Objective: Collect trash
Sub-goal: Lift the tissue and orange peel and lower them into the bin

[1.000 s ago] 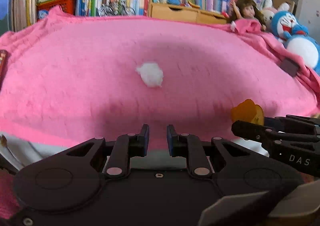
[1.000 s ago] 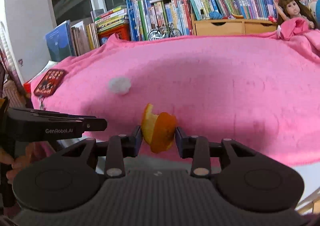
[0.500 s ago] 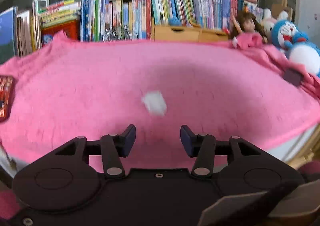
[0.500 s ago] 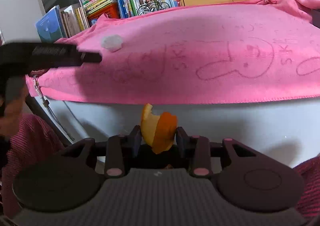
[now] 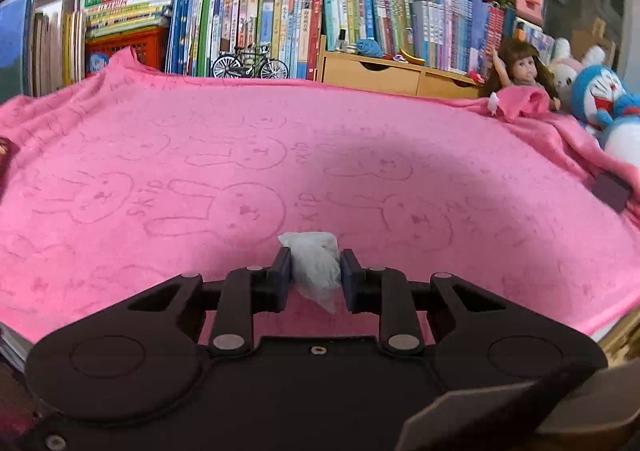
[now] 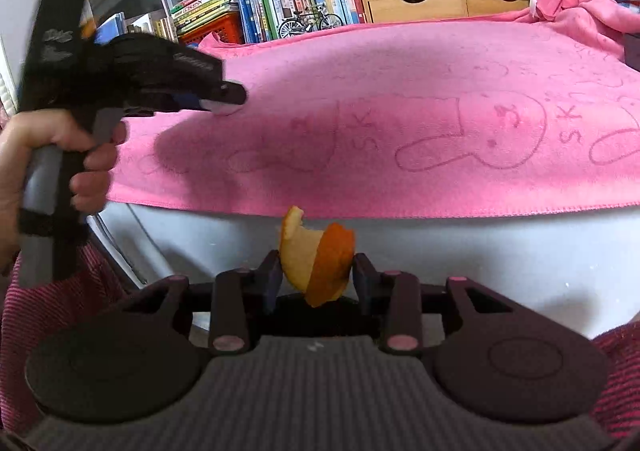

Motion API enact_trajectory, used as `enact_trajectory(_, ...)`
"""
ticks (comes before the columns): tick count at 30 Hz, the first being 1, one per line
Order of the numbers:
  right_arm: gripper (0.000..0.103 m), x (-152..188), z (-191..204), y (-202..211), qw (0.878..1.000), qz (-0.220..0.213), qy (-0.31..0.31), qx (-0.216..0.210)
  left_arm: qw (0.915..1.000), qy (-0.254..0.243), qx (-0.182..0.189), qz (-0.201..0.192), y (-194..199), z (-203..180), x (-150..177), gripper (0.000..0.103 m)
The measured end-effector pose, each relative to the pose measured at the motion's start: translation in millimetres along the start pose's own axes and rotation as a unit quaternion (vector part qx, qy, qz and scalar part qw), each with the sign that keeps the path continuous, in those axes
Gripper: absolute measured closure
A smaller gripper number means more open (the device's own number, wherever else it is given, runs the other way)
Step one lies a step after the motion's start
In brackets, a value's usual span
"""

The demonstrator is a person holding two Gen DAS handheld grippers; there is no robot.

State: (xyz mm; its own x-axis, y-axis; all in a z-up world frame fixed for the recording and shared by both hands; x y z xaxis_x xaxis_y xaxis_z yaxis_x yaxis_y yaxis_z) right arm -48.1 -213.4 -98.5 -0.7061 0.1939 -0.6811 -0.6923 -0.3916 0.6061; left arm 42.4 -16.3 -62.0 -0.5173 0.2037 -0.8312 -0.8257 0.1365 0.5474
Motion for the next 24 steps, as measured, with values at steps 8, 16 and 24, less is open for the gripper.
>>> enact_trajectory(8,0.058,13,-3,-7,1.000,0.024,-0.006,0.006,0.9980,-0.028,0.039,0.041,50,-18,51,0.079)
enact_trajectory(16,0.057,36,-9,-16,0.998,0.056,-0.015,0.022,0.9859,-0.031,0.069,0.150,44,-35,128,0.079)
enact_trajectory(24,0.056,70,-19,-39,0.994,0.091,-0.041,0.045,0.9622,-0.027,0.075,0.260,3,-34,201,0.078)
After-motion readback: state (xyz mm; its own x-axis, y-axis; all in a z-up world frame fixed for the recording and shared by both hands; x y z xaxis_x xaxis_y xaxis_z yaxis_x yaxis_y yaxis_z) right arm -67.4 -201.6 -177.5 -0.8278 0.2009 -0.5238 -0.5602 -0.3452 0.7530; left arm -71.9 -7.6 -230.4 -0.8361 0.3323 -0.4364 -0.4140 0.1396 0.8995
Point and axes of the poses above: each gripper's, at about its wrist camera, not at the fingertips, and y roughly against the way its jaws point, z to its left, x to its underside, the point moved 9 cm from there along -y, roughly the way its jaws point, and after that the axes turned 12 degrees about -y, right-handed, at the moved point
